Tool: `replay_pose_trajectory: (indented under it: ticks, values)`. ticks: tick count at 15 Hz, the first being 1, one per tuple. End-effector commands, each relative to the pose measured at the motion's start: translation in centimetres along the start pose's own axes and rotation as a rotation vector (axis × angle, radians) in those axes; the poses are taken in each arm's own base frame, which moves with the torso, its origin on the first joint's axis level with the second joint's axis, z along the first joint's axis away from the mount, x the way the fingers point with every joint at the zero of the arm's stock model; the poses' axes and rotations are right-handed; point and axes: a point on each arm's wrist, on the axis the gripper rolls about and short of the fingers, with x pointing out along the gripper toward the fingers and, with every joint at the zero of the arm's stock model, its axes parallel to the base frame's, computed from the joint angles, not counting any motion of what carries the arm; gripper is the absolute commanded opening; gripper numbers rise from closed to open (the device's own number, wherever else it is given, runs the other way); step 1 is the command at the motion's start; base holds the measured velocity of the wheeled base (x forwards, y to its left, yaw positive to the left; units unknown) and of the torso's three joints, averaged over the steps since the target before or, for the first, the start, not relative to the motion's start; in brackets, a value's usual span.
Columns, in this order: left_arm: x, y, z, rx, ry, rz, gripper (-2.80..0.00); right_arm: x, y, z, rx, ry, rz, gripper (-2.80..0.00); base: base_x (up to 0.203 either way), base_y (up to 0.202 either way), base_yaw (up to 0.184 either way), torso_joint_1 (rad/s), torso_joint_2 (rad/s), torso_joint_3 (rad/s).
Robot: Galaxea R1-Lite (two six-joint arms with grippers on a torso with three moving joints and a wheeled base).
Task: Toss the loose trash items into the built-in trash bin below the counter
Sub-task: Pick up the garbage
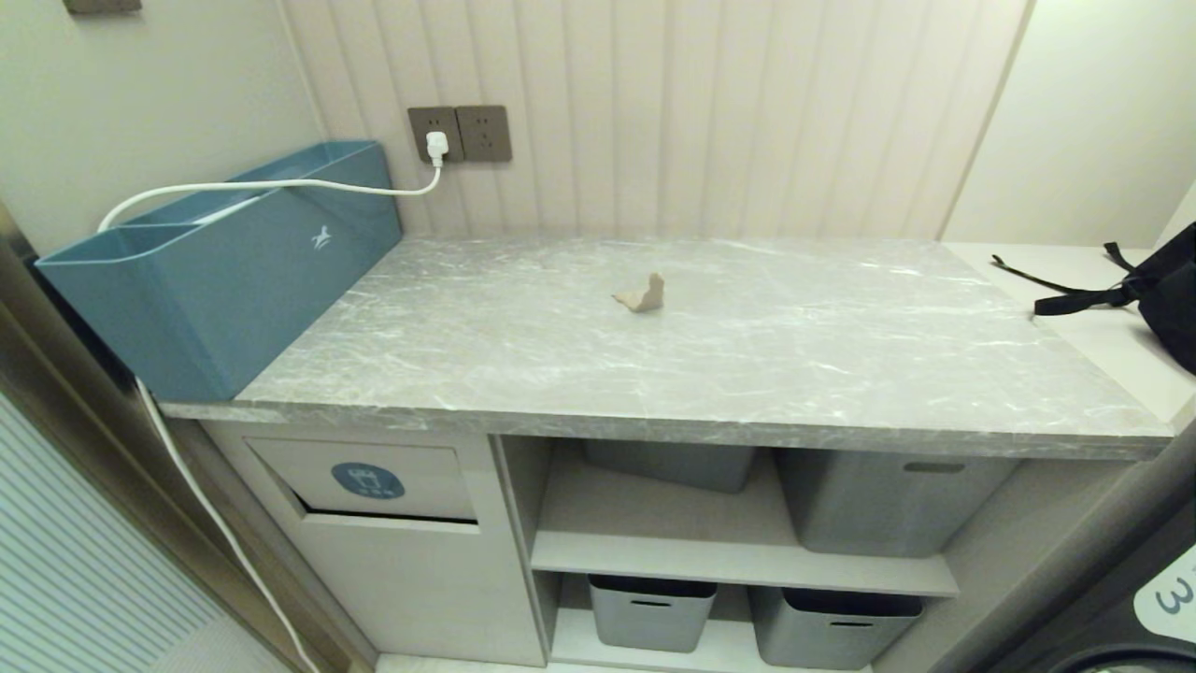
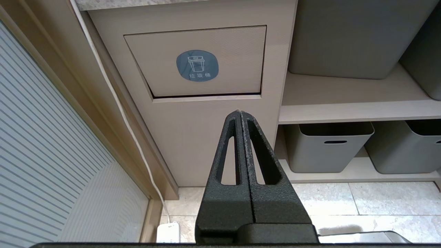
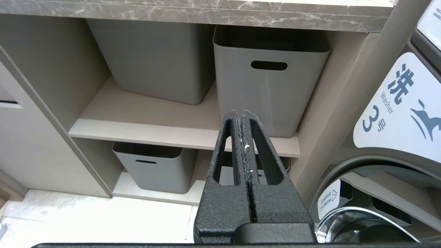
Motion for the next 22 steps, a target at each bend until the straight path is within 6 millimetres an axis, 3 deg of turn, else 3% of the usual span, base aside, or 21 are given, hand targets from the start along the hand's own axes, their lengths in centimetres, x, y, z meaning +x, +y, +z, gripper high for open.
replay_pose_trajectory:
  ticks: [1,4,11,19,20,22]
  values:
    - [0.0,0.0,0.0,0.002,-0.001,-0.001,-2.8,0.0,0.0,0.0,-0.001,-0.002,0.001,-2.8,0.0,0.0,0.0,0.0,0.0,0.0]
    - [0.0,0.0,0.0,0.003,0.001,-0.002,-2.8,0.0,0.0,0.0,0.001,-0.001,0.0,-2.8,0.0,0.0,0.0,0.0,0.0,0.0]
    - [0.0,0.0,0.0,0.005,-0.001,-0.003,-2.8,0.0,0.0,0.0,0.001,0.0,0.0,-2.8,0.158,0.0,0.0,0.008,0.0,0.002]
    - [0.0,0.0,0.0,0.001,-0.005,-0.011,-2.8,0.0,0.0,0.0,0.001,-0.002,0.001,-2.8,0.0,0.0,0.0,0.0,0.0,0.0]
    - [-0.1,0.0,0.5,0.001,-0.029,-0.014,-2.8,0.0,0.0,0.0,0.001,-0.001,0.001,-2.8,0.0,0.0,0.0,0.0,0.0,0.0]
    - [-0.8,0.2,3.5,0.004,-0.102,-0.061,-2.8,0.0,0.0,0.0,0.001,-0.002,0.001,-2.8,0.0,0.0,0.0,0.0,0.0,0.0]
